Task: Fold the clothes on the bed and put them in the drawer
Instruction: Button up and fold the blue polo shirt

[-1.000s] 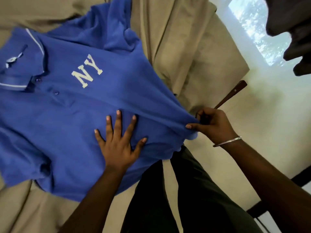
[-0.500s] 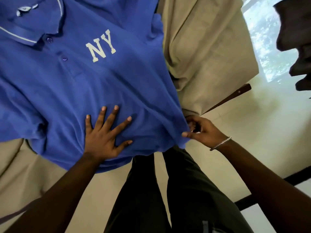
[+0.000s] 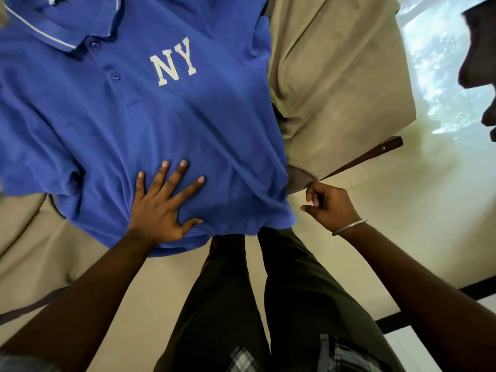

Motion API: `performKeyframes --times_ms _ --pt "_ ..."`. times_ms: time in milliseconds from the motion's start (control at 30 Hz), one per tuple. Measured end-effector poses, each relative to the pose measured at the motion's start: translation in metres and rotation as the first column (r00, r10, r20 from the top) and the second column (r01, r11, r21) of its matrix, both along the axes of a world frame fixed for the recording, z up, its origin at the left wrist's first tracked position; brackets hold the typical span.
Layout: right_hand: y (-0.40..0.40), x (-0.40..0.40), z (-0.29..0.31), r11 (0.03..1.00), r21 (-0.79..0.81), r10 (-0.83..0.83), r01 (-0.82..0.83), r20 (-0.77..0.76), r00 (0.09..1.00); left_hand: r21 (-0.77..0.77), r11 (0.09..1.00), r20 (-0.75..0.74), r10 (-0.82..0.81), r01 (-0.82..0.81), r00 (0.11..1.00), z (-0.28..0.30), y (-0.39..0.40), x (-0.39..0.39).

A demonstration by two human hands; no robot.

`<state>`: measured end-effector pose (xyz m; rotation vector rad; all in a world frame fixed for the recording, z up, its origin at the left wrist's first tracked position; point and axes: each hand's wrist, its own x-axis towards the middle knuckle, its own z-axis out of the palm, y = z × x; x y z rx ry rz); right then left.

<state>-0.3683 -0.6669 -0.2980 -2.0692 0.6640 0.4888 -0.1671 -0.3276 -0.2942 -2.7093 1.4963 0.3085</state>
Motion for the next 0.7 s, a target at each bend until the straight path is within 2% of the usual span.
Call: performKeyframes --times_ms 67,133,200,233,267,300,333,367,400,433,500,567,633,700 --pt "0.004 0.007 0.01 0.995 0.069 -0.082 0.076 0.093 0.992 -0.013 1.0 -0.032 -0.002 0.001 0.999 0.003 -0.001 -0.001" --pt "0.014 0.027 0.019 0.973 0.058 -0.231 0.224 0.216 0.949 -0.1 0.993 -0.071 0.062 -0.069 0.996 0.008 -0.001 -0.008" --pt "0.025 0.055 0.024 0.935 -0.014 -0.338 0.355 0.269 0.902 -0.222 0.932 -0.073 0.276 -0.286 0.958 0.012 0.004 -0.02" --pt "0.03 0.066 0.022 0.922 -0.08 -0.345 0.378 0.271 0.899 -0.273 0.854 -0.068 0.441 -0.442 0.895 0.012 0.007 -0.028" --pt "0.035 0.074 0.019 0.918 -0.147 -0.322 0.369 0.27 0.908 -0.323 0.722 -0.063 0.629 -0.612 0.775 0.013 0.011 -0.036" --pt "0.038 0.078 0.016 0.914 -0.198 -0.292 0.353 0.28 0.914 -0.37 0.529 -0.073 0.803 -0.764 0.592 0.014 0.011 -0.042" --pt "0.04 0.078 0.014 0.914 -0.215 -0.275 0.345 0.3 0.914 -0.387 0.303 -0.092 0.927 -0.871 0.363 0.016 0.01 -0.046" --pt "0.038 0.073 0.013 0.917 -0.19 -0.281 0.351 0.319 0.905 -0.347 0.098 -0.12 0.982 -0.933 0.148 0.017 0.008 -0.049" --pt "0.036 0.067 0.014 0.921 -0.131 -0.308 0.366 0.328 0.893 -0.276 -0.041 -0.162 0.987 -0.96 0.005 0.018 0.009 -0.052" --pt "0.032 0.061 0.016 0.922 -0.061 -0.342 0.381 0.328 0.88 -0.227 -0.104 -0.216 0.975 -0.968 -0.054 0.016 0.012 -0.054" --pt "0.027 0.056 0.02 0.918 0.064 -0.393 0.392 0.295 0.871 -0.25 -0.174 -0.319 0.944 -0.953 -0.089 0.011 0.025 -0.054" --pt "0.021 0.057 0.016 0.92 0.136 -0.391 0.367 0.252 0.885 -0.293 -0.282 -0.438 0.889 -0.913 -0.134 0.009 0.035 -0.052" --pt "0.015 0.063 0.013 0.91 0.229 -0.391 0.347 0.19 0.9 -0.239 -0.358 -0.546 0.818 -0.902 -0.18 0.011 0.043 -0.049" --pt "0.011 0.066 0.015 0.891 0.323 -0.379 0.32 0.139 0.915 -0.179 -0.367 -0.604 0.773 -0.913 -0.193 0.014 0.053 -0.049"
